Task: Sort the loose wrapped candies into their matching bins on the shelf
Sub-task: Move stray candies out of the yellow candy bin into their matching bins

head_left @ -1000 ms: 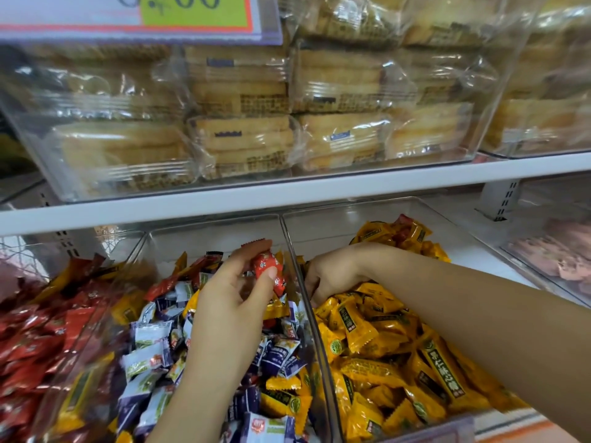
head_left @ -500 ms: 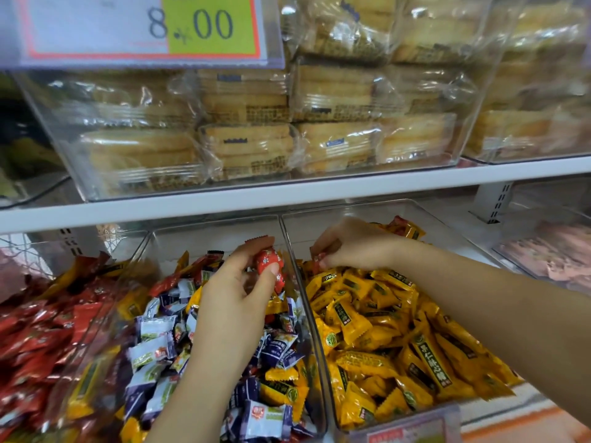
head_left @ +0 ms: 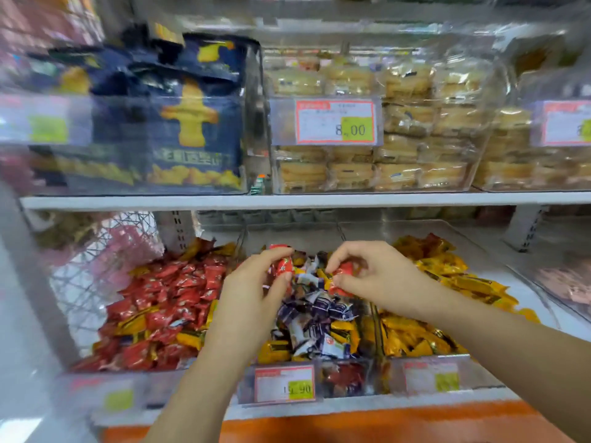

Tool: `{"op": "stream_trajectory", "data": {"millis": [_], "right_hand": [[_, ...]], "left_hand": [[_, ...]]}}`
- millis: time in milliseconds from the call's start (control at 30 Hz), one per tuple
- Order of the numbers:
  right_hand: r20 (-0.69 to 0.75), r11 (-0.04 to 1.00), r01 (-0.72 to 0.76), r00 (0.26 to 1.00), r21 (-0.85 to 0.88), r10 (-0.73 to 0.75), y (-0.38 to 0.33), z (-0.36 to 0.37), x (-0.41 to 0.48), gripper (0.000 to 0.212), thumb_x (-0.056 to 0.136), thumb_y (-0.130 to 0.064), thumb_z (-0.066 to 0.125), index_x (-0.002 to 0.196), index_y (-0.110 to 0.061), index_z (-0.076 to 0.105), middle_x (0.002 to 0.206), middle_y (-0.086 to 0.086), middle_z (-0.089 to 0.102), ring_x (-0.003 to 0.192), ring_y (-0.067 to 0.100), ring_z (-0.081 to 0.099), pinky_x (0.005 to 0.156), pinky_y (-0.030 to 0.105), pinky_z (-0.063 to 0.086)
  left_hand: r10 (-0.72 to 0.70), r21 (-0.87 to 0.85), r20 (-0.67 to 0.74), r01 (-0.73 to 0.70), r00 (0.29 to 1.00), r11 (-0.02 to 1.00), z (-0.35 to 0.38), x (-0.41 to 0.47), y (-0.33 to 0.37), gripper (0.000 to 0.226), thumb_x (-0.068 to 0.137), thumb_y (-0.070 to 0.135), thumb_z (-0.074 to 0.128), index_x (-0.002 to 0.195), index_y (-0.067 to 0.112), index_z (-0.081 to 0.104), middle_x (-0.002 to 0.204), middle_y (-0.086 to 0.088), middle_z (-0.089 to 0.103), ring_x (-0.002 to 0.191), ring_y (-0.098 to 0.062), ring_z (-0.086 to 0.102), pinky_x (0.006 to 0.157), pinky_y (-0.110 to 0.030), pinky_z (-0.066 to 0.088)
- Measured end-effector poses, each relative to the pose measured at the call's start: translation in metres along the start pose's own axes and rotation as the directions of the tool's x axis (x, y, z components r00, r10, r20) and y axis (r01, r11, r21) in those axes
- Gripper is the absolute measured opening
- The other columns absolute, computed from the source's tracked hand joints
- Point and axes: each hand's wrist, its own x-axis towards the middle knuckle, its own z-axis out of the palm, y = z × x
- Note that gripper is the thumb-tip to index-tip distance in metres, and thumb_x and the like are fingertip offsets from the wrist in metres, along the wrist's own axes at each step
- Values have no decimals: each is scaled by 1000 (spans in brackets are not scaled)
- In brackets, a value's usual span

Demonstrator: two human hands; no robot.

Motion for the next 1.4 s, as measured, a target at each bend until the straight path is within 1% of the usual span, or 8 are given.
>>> {"op": "stream_trajectory", "data": {"millis": [100, 167, 333, 500, 767, 1133, 1267, 1400], "right_hand": [[71, 997, 74, 995, -6, -73, -35, 41, 19, 21, 85, -12, 65, 76, -31, 61, 76, 3, 61, 61, 9, 48, 59, 21, 41], [82, 991, 136, 988, -15, -134, -55, 69, 37, 19, 86, -15, 64, 76, -30, 62, 82, -3, 62, 61, 4, 48, 61, 16, 41], [-26, 985, 169, 985, -43, -170, -86, 119, 92, 20, 90, -13, 61, 107, -17, 70, 103, -7, 67, 85, -1, 57, 79, 11, 42], [74, 987, 127, 990, -94, -120, -77, 123, 98, 33, 94, -10, 53, 123, -23, 62, 128, -6, 59, 118, 11, 53, 102, 24, 40], [-96, 995, 58, 993, -76, -65, -22, 59, 34, 18, 91, -16, 60, 96, -31, 68, 99, -17, 64, 91, -2, 58, 85, 17, 46], [-394, 989, -95, 918, -114, 43, 88, -67, -55, 19, 86, -3, 63, 90, -19, 71, 80, -19, 63, 74, -20, 54, 66, -1, 37], [-397, 970, -184, 912, -161, 107, 122, -92, -71, 18, 86, -6, 64, 92, -20, 72, 83, -12, 64, 75, -9, 58, 66, -2, 36], [-289, 939, -215, 948, -267, 135, 141, -96, -60, 21, 88, -14, 62, 107, -20, 69, 96, -14, 59, 93, 1, 54, 70, 3, 33]], "left_hand": [[-25, 55, -89, 30, 996, 998, -45, -12, -20, 28, 92, 15, 59, 113, 33, 61, 64, 16, 46, 59, -1, 49, 57, -13, 37], [-61, 108, -154, 78, 986, 991, -70, -13, -41, 31, 91, 15, 60, 113, 38, 58, 74, 17, 47, 62, 1, 47, 61, -12, 37], [-129, 242, -250, 190, 960, 951, -105, 5, -88, 35, 88, 9, 63, 122, 17, 63, 116, -4, 61, 107, -22, 57, 90, -21, 36], [-177, 364, -39, 178, 984, 914, -103, 14, -93, 52, 92, 19, 59, 141, 26, 43, 149, -11, 31, 137, -26, 32, 110, -28, 23], [91, 238, 66, -105, 994, 966, -41, 19, -42, 30, 92, 13, 58, 119, 25, 62, 113, 12, 54, 100, 4, 44, 91, -6, 33], [157, 224, 257, -216, 954, 950, 59, 57, 25, 24, 94, 20, 56, 116, 30, 62, 106, 21, 54, 98, 5, 48, 75, 7, 29], [104, 237, 302, -180, 948, 955, 89, 76, 40, 27, 95, 21, 54, 121, 25, 62, 115, 13, 61, 100, 5, 49, 84, -5, 34], [0, 367, 360, -141, 933, 920, 113, 94, 47, 31, 98, 28, 48, 128, 33, 54, 124, 5, 61, 95, -11, 61, 71, -16, 36]]}}
